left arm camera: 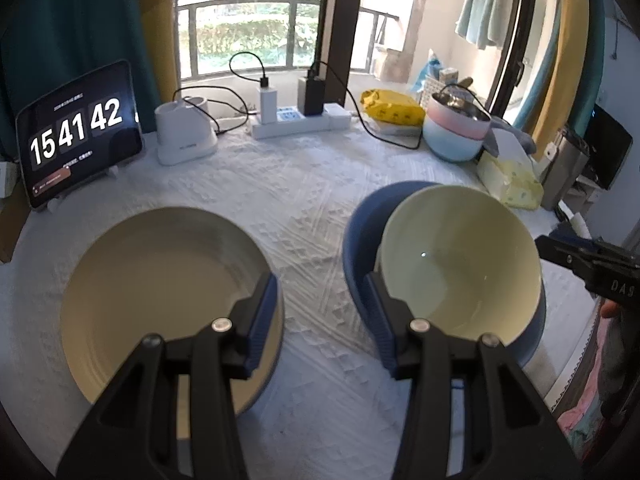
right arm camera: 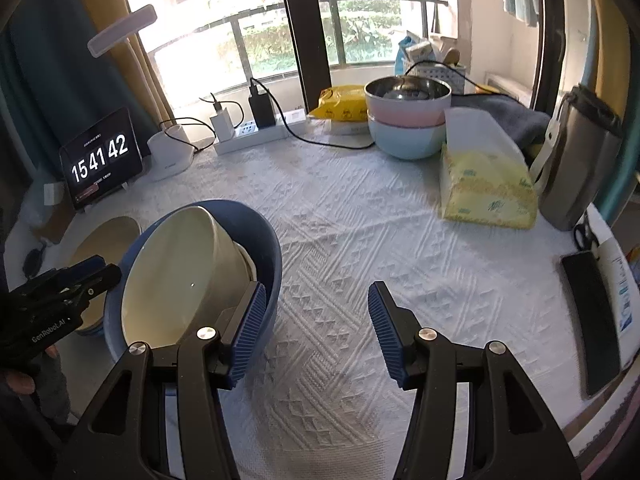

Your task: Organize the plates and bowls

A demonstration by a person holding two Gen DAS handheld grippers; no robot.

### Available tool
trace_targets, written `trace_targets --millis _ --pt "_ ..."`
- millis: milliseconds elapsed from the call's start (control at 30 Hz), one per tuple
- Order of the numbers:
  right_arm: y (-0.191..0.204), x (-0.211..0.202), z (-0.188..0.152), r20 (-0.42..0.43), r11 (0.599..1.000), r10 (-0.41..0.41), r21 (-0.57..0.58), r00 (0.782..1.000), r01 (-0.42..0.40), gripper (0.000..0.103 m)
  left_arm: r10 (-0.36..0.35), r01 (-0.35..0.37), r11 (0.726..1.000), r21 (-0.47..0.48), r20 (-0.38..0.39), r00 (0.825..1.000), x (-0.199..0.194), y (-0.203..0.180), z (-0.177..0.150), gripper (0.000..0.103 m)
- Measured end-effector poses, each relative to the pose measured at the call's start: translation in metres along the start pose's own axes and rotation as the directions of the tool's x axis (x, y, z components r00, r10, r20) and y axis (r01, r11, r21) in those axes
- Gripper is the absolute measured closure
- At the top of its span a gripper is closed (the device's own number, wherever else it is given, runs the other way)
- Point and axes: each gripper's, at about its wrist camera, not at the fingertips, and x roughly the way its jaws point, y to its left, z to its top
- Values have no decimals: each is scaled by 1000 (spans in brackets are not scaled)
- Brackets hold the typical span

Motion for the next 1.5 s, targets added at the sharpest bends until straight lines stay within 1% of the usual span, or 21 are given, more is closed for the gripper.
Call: trace_targets --millis 167,400,533,600,667,733,900,1000,1067,1100,1133,1167,1200,1233,1267,1333,1400,1467,1500 --pt "-2 9 -1 -23 999 29 18 999 -29 47 19 -19 1000 23 -18 1000 5 -5 2 56" --pt "1 21 -1 -56 999 43 17 998 -42 47 42 -39 997 62 -41 998 12 -11 3 56" --pt "3 32 0 -88 999 43 16 995 -42 46 65 -61 994 86 -45 997 16 -13 5 56" --pt "4 34 0 -86 1000 24 16 996 -22 45 58 -53 996 76 -54 997 18 -10 6 55" --pt "6 37 0 -87 1000 -7 8 996 7 42 59 -54 995 81 -60 996 19 -9 7 51" --pt "6 40 0 -95 1000 -20 3 995 21 41 68 -61 993 97 -68 995 20 -9 8 48" --pt "0 43 -2 -84 999 9 53 996 -4 40 50 -38 990 135 -81 996 21 -9 11 48" --pt "-3 43 -4 -69 997 29 67 997 -24 41 15 -2 986 166 -79 997 20 -7 11 48" --pt "-4 44 -5 -64 995 54 84 996 -49 44 -9 23 988 153 -89 996 22 -4 13 51" --pt "-3 44 -5 -59 995 62 87 996 -57 48 -22 36 988 149 -92 996 22 -4 13 53" --pt "-2 44 -5 -54 994 66 90 996 -61 54 -32 45 988 146 -92 995 23 -4 13 56" --pt "0 44 -5 -47 993 72 94 996 -67 57 -38 51 988 145 -90 995 23 -5 14 60" --pt "2 43 -6 -39 993 74 97 996 -70 62 -46 58 988 145 -85 995 22 -6 13 63" --pt "4 43 -6 -34 993 74 98 997 -71 68 -52 64 987 145 -81 995 22 -7 13 69" --pt "7 42 -7 -24 993 74 97 997 -72 71 -56 67 987 149 -77 995 22 -9 13 75" --pt "11 41 -7 -15 992 74 100 997 -72 81 -54 64 985 158 -67 996 21 -14 12 81" --pt "13 41 -7 -10 991 74 110 997 -72 84 -58 66 986 153 -57 997 21 -15 11 84" --pt "12 41 -7 -4 989 75 125 997 -73 84 -75 82 988 134 -56 996 21 -14 11 90" --pt "11 41 -7 -3 988 76 133 997 -75 84 -78 83 989 125 -51 996 21 -14 11 90"
